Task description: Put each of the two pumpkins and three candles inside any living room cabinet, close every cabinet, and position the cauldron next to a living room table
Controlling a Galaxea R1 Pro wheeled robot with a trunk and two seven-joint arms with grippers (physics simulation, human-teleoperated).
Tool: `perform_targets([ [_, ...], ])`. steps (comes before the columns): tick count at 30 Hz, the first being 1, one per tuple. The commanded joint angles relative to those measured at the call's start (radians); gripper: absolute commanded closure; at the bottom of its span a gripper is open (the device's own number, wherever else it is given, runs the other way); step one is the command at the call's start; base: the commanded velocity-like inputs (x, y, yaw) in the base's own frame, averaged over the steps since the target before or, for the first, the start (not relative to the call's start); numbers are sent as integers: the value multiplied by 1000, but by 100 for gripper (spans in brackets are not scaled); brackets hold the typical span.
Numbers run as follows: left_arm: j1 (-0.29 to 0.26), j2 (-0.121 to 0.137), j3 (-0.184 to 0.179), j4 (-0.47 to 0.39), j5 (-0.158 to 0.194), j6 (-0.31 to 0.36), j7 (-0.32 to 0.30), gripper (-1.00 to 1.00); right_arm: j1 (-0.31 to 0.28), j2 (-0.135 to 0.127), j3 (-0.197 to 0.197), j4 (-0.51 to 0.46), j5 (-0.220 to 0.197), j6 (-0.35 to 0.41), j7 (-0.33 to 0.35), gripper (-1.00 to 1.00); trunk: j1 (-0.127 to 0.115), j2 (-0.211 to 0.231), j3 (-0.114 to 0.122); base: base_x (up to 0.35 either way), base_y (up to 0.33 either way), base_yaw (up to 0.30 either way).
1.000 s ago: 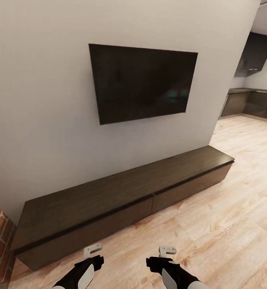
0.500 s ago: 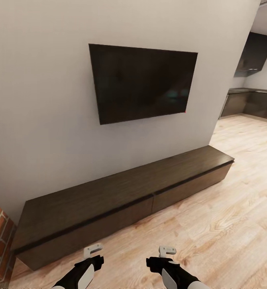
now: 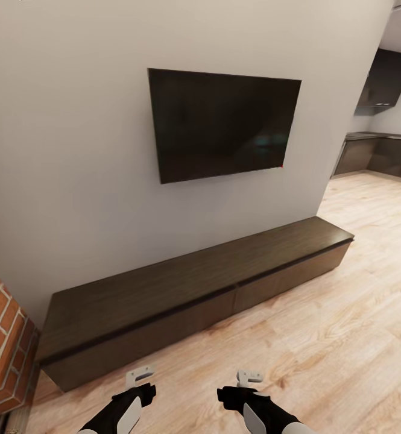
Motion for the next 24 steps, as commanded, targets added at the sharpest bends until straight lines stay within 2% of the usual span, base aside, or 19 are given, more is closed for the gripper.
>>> perform_targets([
  [1, 0, 0, 2, -2, 3, 6, 3, -100, 0, 0, 3, -2, -12, 7, -1, -100, 0, -1, -1, -23, 6, 105],
  [14, 0, 0, 2, -2, 3, 6, 3, -100, 0, 1, 0, -3, -13, -1, -1, -100, 0, -1, -1, -4, 1, 126],
  [24, 0, 0, 1, -2, 3, 6, 3, -100, 0, 1, 1, -2, -12, -2, -2, -100, 0, -1, 5, 0, 0, 246],
])
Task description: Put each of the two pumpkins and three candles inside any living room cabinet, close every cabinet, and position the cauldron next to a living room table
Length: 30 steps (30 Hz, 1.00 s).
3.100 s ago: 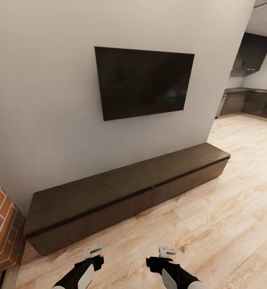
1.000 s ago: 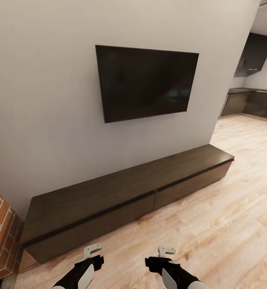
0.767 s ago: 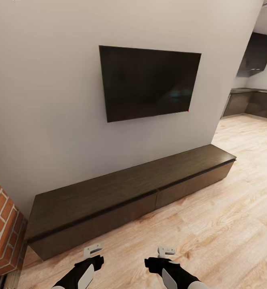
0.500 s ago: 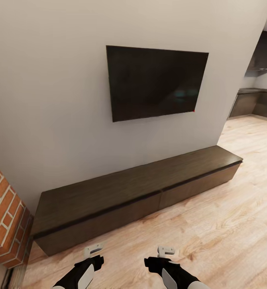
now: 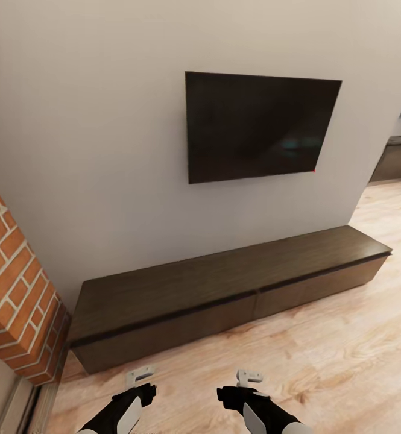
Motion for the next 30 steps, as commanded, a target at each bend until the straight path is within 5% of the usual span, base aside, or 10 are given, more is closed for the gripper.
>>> perform_targets([
  [1, 0, 0, 2, -2, 3, 6, 4, -100, 0, 0, 4, -2, -10, 5, -2, -100, 0, 0, 0, 0, 0, 270],
  [15, 0, 0, 3, -2, 3, 6, 4, -100, 0, -1, 4, -4, -11, -1, 4, -100, 0, 0, 2, 0, 0, 276],
  [30, 0, 0, 2, -2, 2, 6, 4, -100, 0, -1, 4, -4, -11, -2, 4, -100, 0, 0, 2, 104, -59, 33],
])
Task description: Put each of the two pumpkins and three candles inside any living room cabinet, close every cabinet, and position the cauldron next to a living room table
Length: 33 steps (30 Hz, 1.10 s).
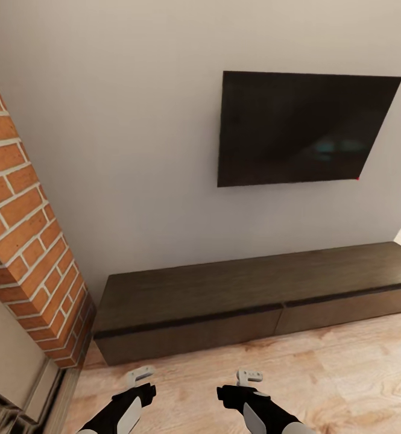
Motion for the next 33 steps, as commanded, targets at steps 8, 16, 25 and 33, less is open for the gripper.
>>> perform_targets([
  [8, 0, 0, 2, -2, 2, 6, 4, -100, 0, 0, 5, -2, -10, 5, -2, -100, 0, 0, -1, 59, -11, 0],
  [16, 0, 0, 2, -2, 3, 6, 4, -100, 0, 0, 5, -3, -10, 5, -1, -100, 0, 0, -1, 210, -1, 0],
  [25, 0, 0, 3, -2, 4, 6, 4, -100, 0, 0, 5, -3, -10, 5, -4, -100, 0, 0, -1, 24, 0, 0],
  [33, 0, 0, 3, -2, 4, 6, 4, -100, 0, 1, 6, -2, -9, 5, -6, -100, 0, 0, -1, 0, 0, 0],
])
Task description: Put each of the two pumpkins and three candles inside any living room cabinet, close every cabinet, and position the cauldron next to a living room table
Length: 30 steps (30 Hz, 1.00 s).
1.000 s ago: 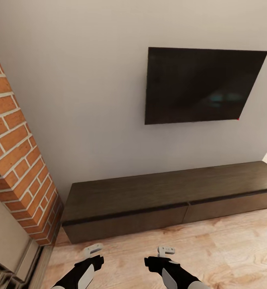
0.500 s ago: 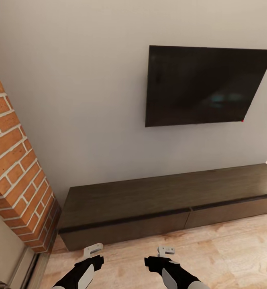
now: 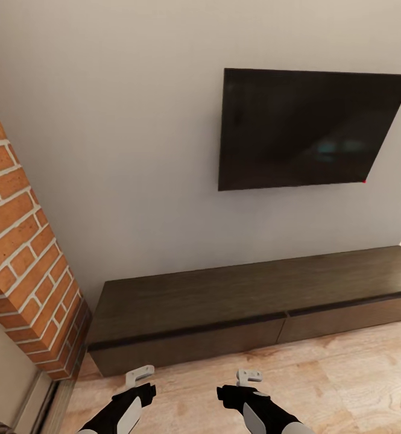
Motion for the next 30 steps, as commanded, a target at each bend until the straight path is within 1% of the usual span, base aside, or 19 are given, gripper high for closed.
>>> perform_targets([
  [1, 0, 0, 2, -2, 3, 6, 3, -100, 0, 0, 5, -2, -10, 5, -2, -100, 0, 0, -1, 0, 0, 0],
  [9, 0, 0, 1, -2, 3, 6, 3, -100, 0, 0, 5, -2, -9, 5, -1, -100, 0, 0, -1, 0, 0, 2],
  [11, 0, 0, 1, -2, 3, 6, 3, -100, 0, 0, 5, -2, -9, 5, -1, -100, 0, 0, -1, 0, 0, 133],
  [14, 0, 0, 2, -2, 3, 6, 3, -100, 0, 0, 5, -2, -9, 5, -1, -100, 0, 0, -1, 58, 2, 231],
  [21, 0, 0, 2, -2, 3, 6, 3, -100, 0, -1, 5, -2, -9, 5, 2, -100, 0, 0, -1, 177, 51, 277],
  [30, 0, 0, 2, -2, 3, 6, 3, -100, 0, -1, 5, -3, -9, 5, 2, -100, 0, 0, -1, 21, 6, 262],
])
